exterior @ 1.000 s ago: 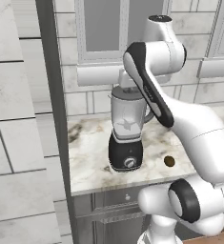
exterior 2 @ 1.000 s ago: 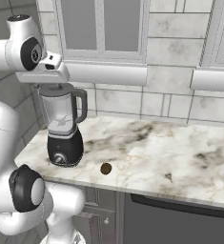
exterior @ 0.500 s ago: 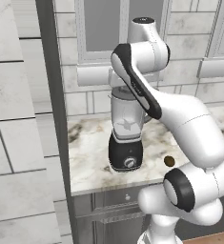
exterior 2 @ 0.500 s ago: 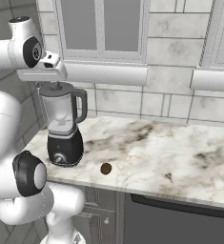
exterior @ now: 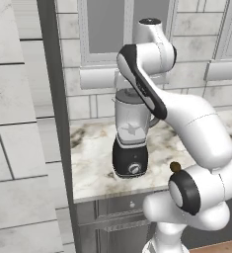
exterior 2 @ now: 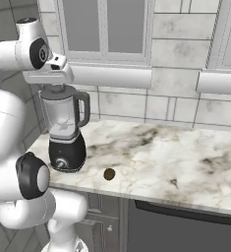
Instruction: Open the blender lid, put the kiwi in the blender, close the lid, and start the blender.
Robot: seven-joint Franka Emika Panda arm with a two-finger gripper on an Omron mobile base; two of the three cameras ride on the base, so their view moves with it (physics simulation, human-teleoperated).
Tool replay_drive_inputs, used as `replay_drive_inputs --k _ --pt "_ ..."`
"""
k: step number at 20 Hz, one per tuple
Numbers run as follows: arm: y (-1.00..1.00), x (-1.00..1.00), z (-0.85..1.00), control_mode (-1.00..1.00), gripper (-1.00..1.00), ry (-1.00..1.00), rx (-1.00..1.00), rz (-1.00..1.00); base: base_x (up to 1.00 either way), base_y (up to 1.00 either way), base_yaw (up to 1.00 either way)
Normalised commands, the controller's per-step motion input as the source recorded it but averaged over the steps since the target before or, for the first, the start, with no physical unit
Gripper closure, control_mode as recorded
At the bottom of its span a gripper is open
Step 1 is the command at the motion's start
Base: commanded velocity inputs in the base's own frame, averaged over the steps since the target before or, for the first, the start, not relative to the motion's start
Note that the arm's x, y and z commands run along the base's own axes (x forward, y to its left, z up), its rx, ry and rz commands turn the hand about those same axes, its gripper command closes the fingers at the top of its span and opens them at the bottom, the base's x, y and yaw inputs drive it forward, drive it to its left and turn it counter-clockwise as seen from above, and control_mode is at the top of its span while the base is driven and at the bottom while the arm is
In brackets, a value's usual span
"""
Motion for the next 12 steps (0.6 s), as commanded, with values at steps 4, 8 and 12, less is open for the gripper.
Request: replay_drive_inputs --k 4,8,12 --pt "0.0 0.26 -0.26 -1.0 -1.0 0.03 0.02 0.0 0.0 0.0 0.0" --pt "0.0 0.25 -0.22 -1.0 -1.0 0.0 0.02 0.0 0.0 0.0 0.0" --pt "0.0 0.3 -0.15 -1.0 -1.0 0.0 0.03 0.0 0.0 0.0 0.0"
